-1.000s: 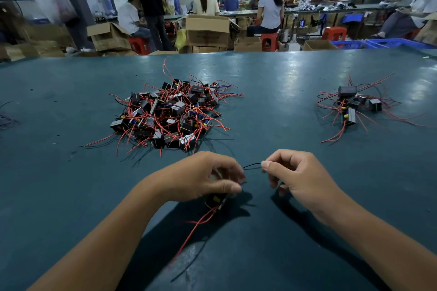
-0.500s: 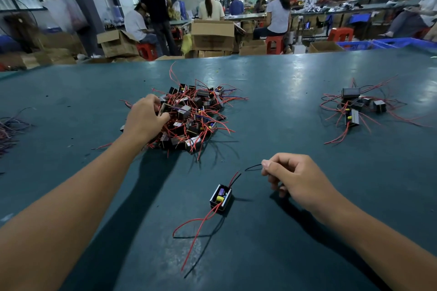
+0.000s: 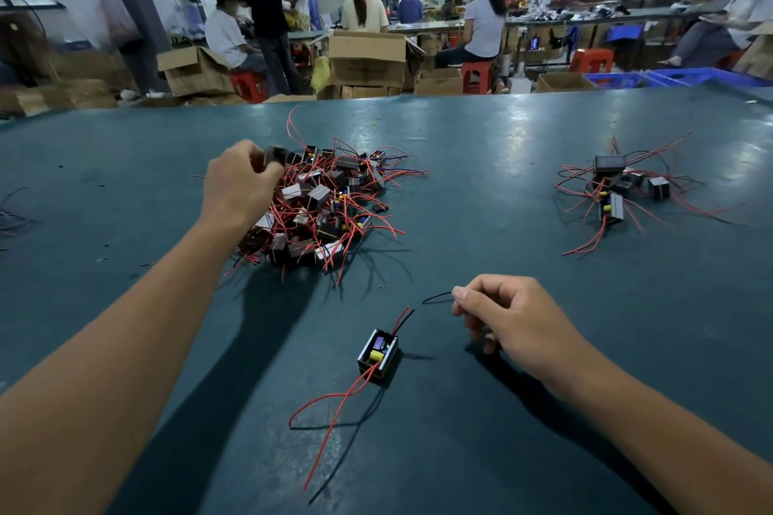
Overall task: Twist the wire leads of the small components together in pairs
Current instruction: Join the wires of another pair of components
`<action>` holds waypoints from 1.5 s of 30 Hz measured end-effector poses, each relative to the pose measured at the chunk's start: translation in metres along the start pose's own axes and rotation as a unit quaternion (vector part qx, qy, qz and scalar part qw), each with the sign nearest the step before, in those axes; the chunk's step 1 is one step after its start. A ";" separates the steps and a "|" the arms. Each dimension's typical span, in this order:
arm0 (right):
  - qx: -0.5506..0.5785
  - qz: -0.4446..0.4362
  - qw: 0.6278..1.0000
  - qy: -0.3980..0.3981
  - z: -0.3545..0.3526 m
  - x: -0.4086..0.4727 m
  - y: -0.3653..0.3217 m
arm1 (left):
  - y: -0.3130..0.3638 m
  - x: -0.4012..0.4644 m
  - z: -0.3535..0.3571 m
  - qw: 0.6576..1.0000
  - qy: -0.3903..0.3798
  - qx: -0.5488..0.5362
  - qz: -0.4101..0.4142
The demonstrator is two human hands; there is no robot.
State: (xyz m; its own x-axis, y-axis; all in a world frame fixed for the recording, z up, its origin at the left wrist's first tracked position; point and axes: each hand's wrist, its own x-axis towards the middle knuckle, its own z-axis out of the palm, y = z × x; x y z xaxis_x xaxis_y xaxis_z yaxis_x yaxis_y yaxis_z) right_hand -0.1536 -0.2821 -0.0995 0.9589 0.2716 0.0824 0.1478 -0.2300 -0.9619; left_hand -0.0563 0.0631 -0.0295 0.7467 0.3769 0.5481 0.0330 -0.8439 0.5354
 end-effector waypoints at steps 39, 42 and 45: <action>-0.022 -0.067 0.997 0.043 -0.006 0.000 -0.005 | 0.121 -0.172 0.015 0.800 -0.337 -0.495 -0.031; -0.098 -0.135 0.983 0.076 -0.011 0.000 -0.005 | 0.119 -0.169 0.013 0.792 -0.340 -0.506 -0.043; -0.114 -0.238 0.964 0.022 -0.022 -0.001 -0.015 | 0.120 -0.170 0.014 0.788 -0.344 -0.508 -0.044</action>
State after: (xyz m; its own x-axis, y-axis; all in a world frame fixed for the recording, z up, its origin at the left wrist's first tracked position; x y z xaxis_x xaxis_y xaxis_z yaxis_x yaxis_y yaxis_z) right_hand -0.1518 -0.2996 -0.0799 0.7781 0.3587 0.5156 0.6180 -0.2909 -0.7304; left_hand -0.1703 -0.1077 -0.0673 0.9663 -0.1750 0.1887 -0.1830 0.0479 0.9819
